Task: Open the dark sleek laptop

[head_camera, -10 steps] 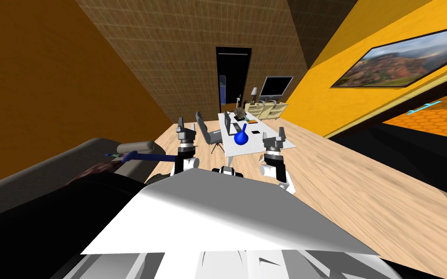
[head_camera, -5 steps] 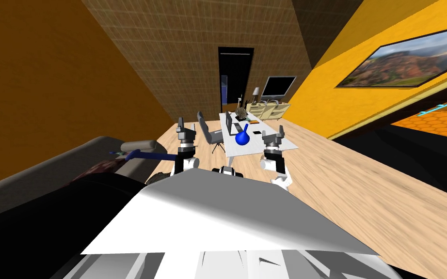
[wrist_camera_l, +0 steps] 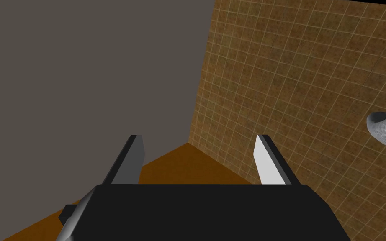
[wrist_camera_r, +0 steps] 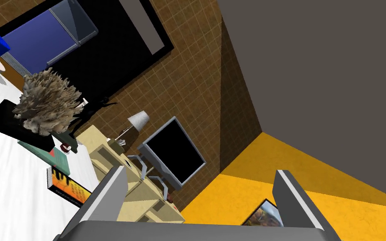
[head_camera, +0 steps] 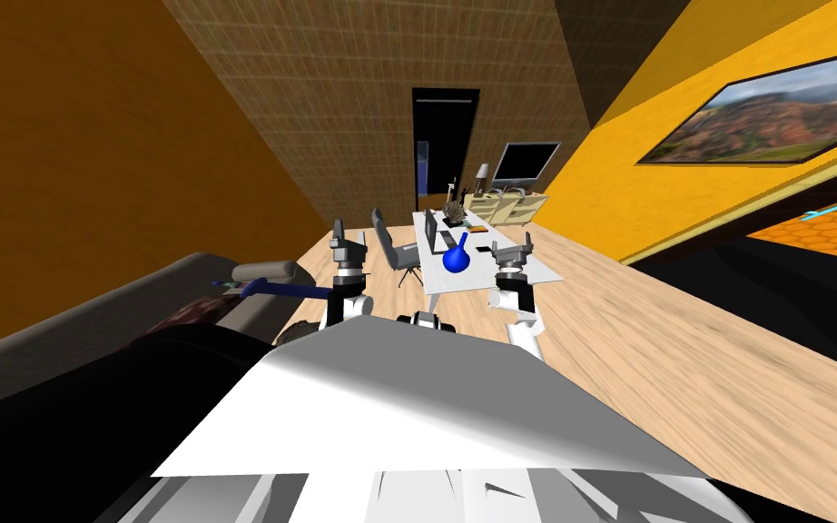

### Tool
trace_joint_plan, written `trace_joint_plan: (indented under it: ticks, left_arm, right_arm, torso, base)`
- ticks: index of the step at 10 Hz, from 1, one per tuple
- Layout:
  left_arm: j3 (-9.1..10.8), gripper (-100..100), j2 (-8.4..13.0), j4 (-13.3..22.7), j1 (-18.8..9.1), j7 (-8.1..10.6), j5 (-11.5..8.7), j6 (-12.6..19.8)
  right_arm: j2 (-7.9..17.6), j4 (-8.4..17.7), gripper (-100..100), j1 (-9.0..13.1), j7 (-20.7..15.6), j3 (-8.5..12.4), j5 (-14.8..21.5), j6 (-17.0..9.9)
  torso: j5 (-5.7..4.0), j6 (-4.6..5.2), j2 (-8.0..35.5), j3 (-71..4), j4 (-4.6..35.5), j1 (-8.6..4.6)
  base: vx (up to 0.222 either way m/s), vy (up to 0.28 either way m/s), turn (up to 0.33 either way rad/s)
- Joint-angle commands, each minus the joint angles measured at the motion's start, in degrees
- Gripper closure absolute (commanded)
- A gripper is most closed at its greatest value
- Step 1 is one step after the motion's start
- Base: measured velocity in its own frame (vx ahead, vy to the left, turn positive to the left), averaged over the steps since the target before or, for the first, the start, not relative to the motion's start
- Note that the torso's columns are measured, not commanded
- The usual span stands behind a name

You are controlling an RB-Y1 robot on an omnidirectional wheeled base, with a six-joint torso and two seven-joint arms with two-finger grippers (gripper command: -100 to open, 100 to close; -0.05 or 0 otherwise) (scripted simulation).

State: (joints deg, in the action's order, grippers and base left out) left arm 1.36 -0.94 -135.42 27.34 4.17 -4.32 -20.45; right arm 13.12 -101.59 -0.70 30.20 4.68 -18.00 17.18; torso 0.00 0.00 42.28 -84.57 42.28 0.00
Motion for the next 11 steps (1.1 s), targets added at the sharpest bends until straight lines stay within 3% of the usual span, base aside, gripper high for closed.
trace_joint_plan:
  ticks: [1,2,3,4,5,8,9,10,11]
  left_arm:
    - [0.00,0,0.0,0.0,0.0,0.00,0.0,0.0]
    - [0.00,0,0.0,0.0,0.0,0.00,0.0,0.0]
    - [0.00,0,0.0,0.0,0.0,0.00,0.0,0.0]
    - [0.00,0,0.0,0.0,0.0,0.00,0.0,0.0]
    - [0.00,0,0.0,0.0,0.0,0.00,0.0,0.0]
    - [0.00,0,0.0,0.0,0.0,0.00,0.0,0.0]
    - [0.00,0,0.0,0.0,0.0,0.00,0.0,0.0]
    - [0.00,0,0.0,0.0,0.0,0.00,0.0,0.0]
    - [0.00,0,0.0,0.0,0.0,0.00,0.0,0.0]
  right_arm:
    - [0.2,3.9,-100,4.0,3.9,1.2,-3.8,-2.0]
    - [0.2,4.5,-100,4.4,3.9,1.2,-3.8,-2.0]
    - [0.3,6.8,-100,6.7,6.1,2.0,-6.0,-3.2]
    - [0.3,7.1,-100,6.9,6.1,2.0,-6.0,-3.2]
    - [0.3,9.4,-100,9.4,8.3,2.8,-8.3,-4.5]
    - [0.3,14.6,-100,14.2,12.5,4.4,-12.7,-7.0]
    - [0.3,15.3,-100,14.6,12.7,4.4,-12.8,-7.0]
    - [0.2,17.5,-100,17.0,14.9,5.2,-15.1,-8.3]
    - [0.2,18.1,-100,17.2,14.9,5.2,-15.1,-8.3]
  torso:
    - [0.00,0.01,0.0,0.0,0.0,0.00]
    - [0.00,-0.01,0.0,0.0,0.0,0.01]
    - [0.00,0.02,0.0,0.0,0.0,-0.02]
    - [0.00,-0.01,0.0,0.0,0.0,0.00]
    - [-0.01,0.01,0.0,0.0,0.0,-0.01]
    - [0.00,0.02,0.0,0.0,0.0,-0.01]
    - [0.00,0.00,0.0,0.0,0.0,-0.01]
    - [-0.01,0.01,0.0,0.0,0.0,-0.02]
    - [0.00,-0.01,0.0,0.0,0.0,0.00]
  base:
    - [-0.001,0.009,0.040]
    - [0.000,0.008,0.022]
    - [0.000,0.009,0.040]
    - [0.000,0.006,0.024]
    - [-0.002,0.008,0.041]
    - [-0.001,0.010,0.044]
    - [0.000,0.007,0.021]
    - [-0.003,0.008,0.030]
    - [-0.002,0.007,0.027]
